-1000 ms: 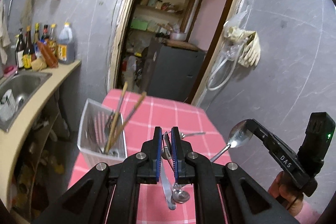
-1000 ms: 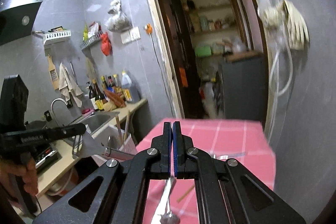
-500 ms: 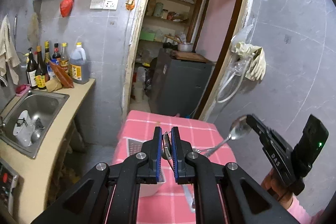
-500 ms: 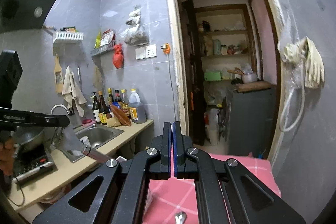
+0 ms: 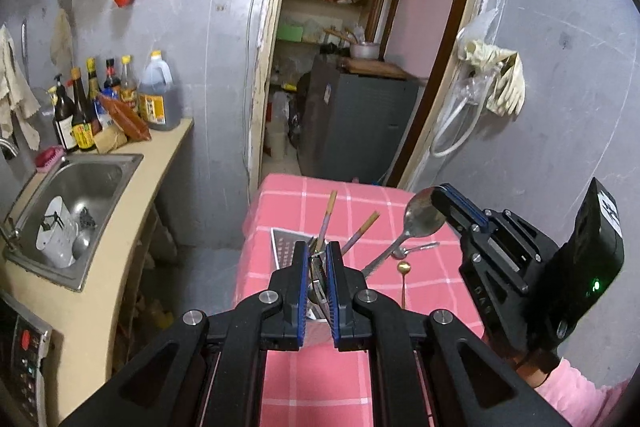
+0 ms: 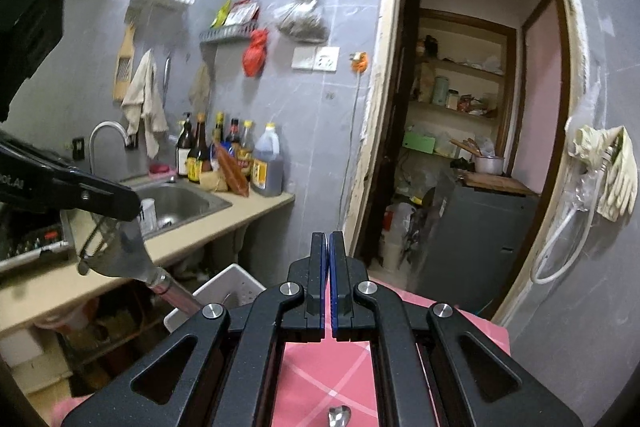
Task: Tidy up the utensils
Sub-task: 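Carry the peeler with the left tool into the white holder and open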
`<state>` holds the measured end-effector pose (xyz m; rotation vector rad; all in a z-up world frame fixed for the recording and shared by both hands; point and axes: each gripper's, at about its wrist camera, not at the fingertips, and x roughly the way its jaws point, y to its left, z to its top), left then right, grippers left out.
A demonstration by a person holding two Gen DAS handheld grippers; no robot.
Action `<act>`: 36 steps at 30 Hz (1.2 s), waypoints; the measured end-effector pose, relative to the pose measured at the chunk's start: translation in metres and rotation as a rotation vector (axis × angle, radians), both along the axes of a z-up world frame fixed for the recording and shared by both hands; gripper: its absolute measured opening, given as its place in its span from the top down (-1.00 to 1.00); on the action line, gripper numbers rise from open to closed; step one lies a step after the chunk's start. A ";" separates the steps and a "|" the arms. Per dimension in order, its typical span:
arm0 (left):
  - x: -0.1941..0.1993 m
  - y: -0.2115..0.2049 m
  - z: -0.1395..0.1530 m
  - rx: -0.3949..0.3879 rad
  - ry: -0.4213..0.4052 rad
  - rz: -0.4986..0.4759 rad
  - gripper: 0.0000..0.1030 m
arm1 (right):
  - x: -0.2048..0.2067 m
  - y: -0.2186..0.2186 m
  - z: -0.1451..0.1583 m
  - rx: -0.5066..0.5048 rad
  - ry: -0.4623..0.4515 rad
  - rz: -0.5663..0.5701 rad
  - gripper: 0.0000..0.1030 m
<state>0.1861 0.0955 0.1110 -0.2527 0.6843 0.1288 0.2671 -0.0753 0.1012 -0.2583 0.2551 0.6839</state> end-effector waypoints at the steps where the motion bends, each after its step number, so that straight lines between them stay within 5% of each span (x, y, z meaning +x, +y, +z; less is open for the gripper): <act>1: 0.002 0.001 -0.003 0.001 0.005 0.000 0.83 | -0.001 0.003 -0.002 -0.005 0.004 0.005 0.96; 11: 0.024 0.014 -0.041 -0.060 0.071 0.008 0.82 | 0.007 0.007 -0.026 0.008 0.107 0.040 0.95; 19: 0.025 0.024 -0.049 -0.138 0.026 0.011 0.73 | 0.022 -0.006 -0.041 0.094 0.236 0.056 0.80; 24: 0.018 0.029 -0.049 -0.150 -0.042 0.036 0.33 | 0.024 -0.028 -0.043 0.181 0.249 -0.011 0.31; 30: 0.003 0.010 -0.046 -0.054 -0.158 0.056 -0.36 | 0.016 -0.067 -0.042 0.269 0.206 -0.122 -0.18; 36: -0.012 -0.021 -0.052 0.005 -0.274 0.060 -0.84 | 0.002 -0.109 -0.041 0.302 0.169 -0.208 -0.72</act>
